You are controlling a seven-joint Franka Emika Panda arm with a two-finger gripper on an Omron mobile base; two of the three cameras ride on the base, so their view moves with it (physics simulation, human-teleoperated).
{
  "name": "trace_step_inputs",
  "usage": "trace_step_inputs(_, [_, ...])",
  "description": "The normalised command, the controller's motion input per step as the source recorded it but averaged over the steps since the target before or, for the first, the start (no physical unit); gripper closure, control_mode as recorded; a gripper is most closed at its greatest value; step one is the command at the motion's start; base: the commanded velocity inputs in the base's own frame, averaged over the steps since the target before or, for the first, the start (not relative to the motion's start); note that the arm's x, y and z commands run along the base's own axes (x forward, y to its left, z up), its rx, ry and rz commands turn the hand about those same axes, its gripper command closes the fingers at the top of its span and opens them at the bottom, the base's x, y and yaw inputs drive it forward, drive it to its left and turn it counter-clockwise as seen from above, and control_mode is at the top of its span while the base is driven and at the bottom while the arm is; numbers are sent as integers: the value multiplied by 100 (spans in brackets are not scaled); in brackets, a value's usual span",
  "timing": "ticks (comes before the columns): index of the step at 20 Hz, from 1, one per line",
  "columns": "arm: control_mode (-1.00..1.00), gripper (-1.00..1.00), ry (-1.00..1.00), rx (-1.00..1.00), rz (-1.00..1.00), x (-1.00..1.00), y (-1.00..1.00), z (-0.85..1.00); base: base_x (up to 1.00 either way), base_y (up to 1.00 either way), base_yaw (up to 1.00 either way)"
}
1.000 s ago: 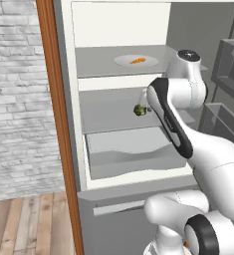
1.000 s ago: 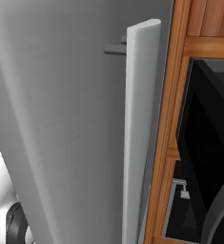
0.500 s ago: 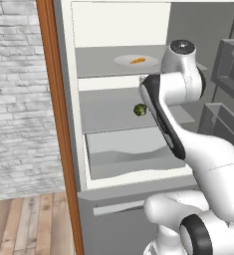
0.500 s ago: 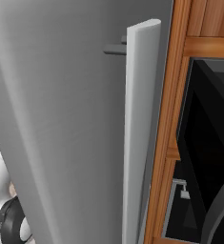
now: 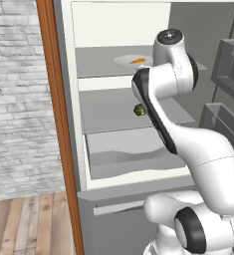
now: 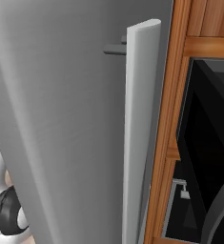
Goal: Transport the shrimp from the fridge to the microwave and turn on the microwave.
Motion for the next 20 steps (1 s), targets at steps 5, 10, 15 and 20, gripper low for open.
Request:
trace_step_inputs(5, [-100,-100,-1,-12,-5,6,0,8,0,0,0])
trace_step_inputs(10, [-100,-100,0,-6,-1,24,0,30,0,0,0])
trace_step_inputs(15, [-100,-100,-5,-2,0,25,0,40,0,0,0])
trace_step_inputs(20, [-100,-100,-13,0,0,35,0,14,0,0,0])
